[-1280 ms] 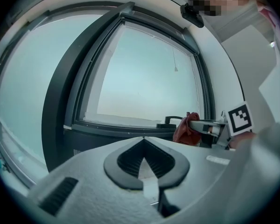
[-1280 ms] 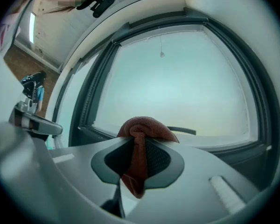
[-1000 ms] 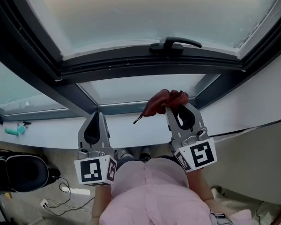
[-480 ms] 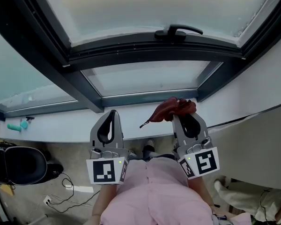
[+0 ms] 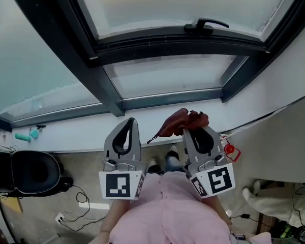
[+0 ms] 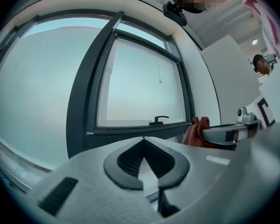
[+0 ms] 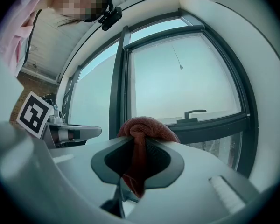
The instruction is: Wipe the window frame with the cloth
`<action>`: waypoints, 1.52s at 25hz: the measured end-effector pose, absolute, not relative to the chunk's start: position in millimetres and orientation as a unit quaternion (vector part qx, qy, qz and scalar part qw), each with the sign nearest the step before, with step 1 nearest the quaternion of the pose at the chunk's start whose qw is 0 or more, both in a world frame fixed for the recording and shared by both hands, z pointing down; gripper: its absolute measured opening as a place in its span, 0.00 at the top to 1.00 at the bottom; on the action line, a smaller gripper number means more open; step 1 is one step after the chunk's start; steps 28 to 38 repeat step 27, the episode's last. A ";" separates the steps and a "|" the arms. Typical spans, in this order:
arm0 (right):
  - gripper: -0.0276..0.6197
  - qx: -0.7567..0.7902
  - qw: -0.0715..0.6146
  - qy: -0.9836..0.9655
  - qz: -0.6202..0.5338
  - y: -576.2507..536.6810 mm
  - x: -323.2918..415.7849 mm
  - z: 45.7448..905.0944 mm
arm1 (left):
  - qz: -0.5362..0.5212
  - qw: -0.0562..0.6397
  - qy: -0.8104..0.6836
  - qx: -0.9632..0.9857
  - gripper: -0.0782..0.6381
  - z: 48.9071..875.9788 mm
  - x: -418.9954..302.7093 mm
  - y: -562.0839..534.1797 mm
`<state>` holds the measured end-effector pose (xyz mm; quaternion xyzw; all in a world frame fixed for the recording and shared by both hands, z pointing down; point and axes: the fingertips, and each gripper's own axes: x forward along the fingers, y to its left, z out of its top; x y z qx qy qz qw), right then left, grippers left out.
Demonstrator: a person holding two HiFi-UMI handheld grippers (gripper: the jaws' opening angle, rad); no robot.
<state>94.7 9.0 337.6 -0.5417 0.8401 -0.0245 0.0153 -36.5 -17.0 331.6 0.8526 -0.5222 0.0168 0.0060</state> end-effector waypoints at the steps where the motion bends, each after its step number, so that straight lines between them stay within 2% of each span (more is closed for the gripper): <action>1: 0.85 -0.541 0.013 0.840 -0.022 12.1 89.9 337.3 | 0.014 0.007 -0.520 0.854 0.90 331.1 -39.0 -14.3; 19: 0.85 -0.551 -0.013 0.835 -0.001 29.2 70.7 336.3 | 0.000 0.008 -0.507 0.862 0.90 327.5 -53.2 1.9; 26: 0.85 -0.555 -0.044 0.830 0.034 26.3 68.2 334.5 | -0.020 0.009 -0.512 0.859 0.90 318.7 -51.7 -1.8; 38: 0.85 -0.555 -0.045 0.830 0.035 25.6 67.8 334.3 | -0.025 0.011 -0.513 0.858 0.90 317.2 -51.6 -2.8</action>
